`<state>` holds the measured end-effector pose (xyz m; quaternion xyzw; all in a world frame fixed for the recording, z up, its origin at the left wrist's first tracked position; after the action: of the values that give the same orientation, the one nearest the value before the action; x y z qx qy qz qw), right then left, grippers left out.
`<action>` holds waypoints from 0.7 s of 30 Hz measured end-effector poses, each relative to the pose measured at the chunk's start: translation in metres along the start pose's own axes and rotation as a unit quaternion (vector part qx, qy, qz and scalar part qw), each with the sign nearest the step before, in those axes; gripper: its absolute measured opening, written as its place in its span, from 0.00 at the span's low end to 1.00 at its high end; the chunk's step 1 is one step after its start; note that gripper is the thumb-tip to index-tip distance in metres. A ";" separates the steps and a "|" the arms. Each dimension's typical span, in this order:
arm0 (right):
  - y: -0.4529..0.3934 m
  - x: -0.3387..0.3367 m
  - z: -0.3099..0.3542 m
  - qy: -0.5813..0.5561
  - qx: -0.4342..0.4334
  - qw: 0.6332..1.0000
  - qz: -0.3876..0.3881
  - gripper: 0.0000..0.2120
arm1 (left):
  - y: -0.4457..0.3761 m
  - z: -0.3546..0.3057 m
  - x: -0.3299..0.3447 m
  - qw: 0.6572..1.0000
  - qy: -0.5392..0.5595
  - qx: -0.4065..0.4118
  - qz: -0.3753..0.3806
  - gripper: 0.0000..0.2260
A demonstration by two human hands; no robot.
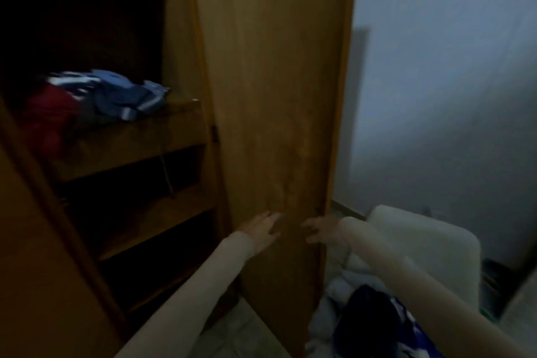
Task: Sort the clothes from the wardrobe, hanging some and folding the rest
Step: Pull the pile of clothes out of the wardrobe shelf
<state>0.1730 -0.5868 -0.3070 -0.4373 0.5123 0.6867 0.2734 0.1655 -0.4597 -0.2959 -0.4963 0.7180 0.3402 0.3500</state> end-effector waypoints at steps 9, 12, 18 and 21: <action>-0.046 -0.074 0.174 0.089 -0.134 0.987 -0.015 0.26 | 0.071 0.119 -0.168 0.984 0.038 -0.094 -0.146 0.19; -0.066 -0.103 0.223 0.100 -0.167 0.980 -0.040 0.26 | 0.080 0.157 -0.213 0.977 0.021 -0.119 -0.177 0.17; -0.106 -0.154 0.299 0.105 -0.213 0.969 -0.070 0.25 | 0.085 0.217 -0.292 0.964 0.013 -0.112 -0.240 0.17; -0.127 -0.178 0.327 0.085 -0.230 0.965 -0.091 0.24 | 0.086 0.237 -0.324 0.957 0.011 -0.106 -0.269 0.17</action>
<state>0.2561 -0.2245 -0.1790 -0.5898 0.3198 0.7187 0.1824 0.2081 -0.0844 -0.1350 -0.7091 0.5214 0.3019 0.3664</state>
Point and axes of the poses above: each hand's wrist, its own y-axis away from the middle knuckle, its own x-axis out of the palm, z = x × y, the point moved 10 cm from there along -y, towards the middle knuckle, and after that the axes turned 13 degrees about y, right-handed, at the moved point
